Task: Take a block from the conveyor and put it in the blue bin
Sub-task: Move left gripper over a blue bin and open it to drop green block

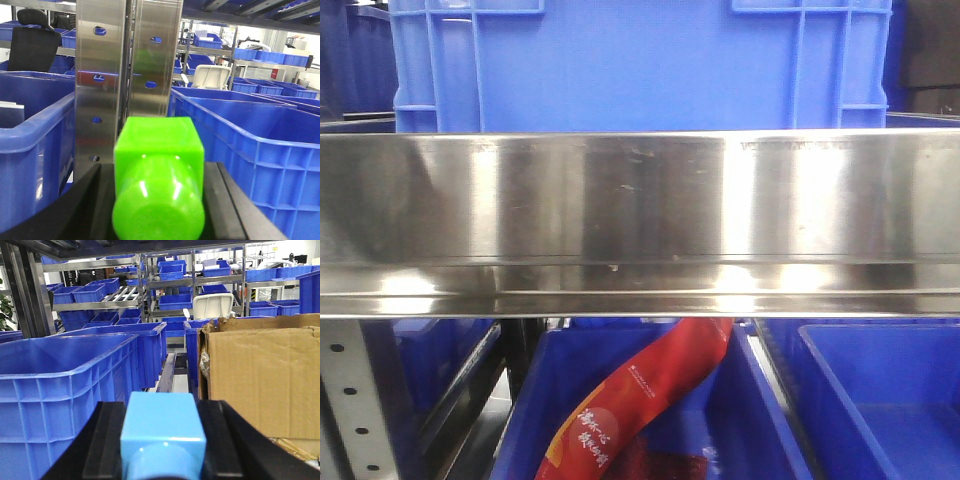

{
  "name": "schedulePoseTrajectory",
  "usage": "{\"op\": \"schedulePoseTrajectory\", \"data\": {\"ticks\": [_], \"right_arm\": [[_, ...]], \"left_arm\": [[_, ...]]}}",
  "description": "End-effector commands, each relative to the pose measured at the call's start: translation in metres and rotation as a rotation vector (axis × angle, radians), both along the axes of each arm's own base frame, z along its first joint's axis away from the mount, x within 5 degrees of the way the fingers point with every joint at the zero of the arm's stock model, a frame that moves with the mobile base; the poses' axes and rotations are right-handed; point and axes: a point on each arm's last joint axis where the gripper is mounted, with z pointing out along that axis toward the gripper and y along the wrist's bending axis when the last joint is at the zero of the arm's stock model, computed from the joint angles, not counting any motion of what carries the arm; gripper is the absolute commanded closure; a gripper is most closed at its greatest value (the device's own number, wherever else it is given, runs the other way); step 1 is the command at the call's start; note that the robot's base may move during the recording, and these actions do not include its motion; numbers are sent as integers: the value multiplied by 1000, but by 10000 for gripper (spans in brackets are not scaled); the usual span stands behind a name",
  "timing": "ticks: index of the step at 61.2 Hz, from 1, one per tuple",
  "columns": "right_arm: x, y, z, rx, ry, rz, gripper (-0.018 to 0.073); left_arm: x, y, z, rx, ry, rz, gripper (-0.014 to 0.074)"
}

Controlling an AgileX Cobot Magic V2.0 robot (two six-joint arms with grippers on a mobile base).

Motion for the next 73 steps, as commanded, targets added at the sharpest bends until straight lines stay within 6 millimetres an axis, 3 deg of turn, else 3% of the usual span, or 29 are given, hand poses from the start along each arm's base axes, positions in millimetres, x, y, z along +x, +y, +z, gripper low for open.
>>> {"op": "schedulePoseTrajectory", "data": {"ticks": [1,30,41,54,73], "right_arm": [[-1,0,2,-8,-25,-2,721],[-1,0,3,-8,-41,-3,721],[6,0,20,-121,-32,-11,721],[38,-2,48,-123,9,-9,721],[99,9,87,-120,40,78,721]], "left_arm": [[-1,0,2,2,-23,-3,707],[0,0,7,-2,-67,-1,707],[15,-2,29,100,-57,-7,707],[48,-20,55,140,-20,-148,707],[113,-69,81,171,53,-334,707]]}}
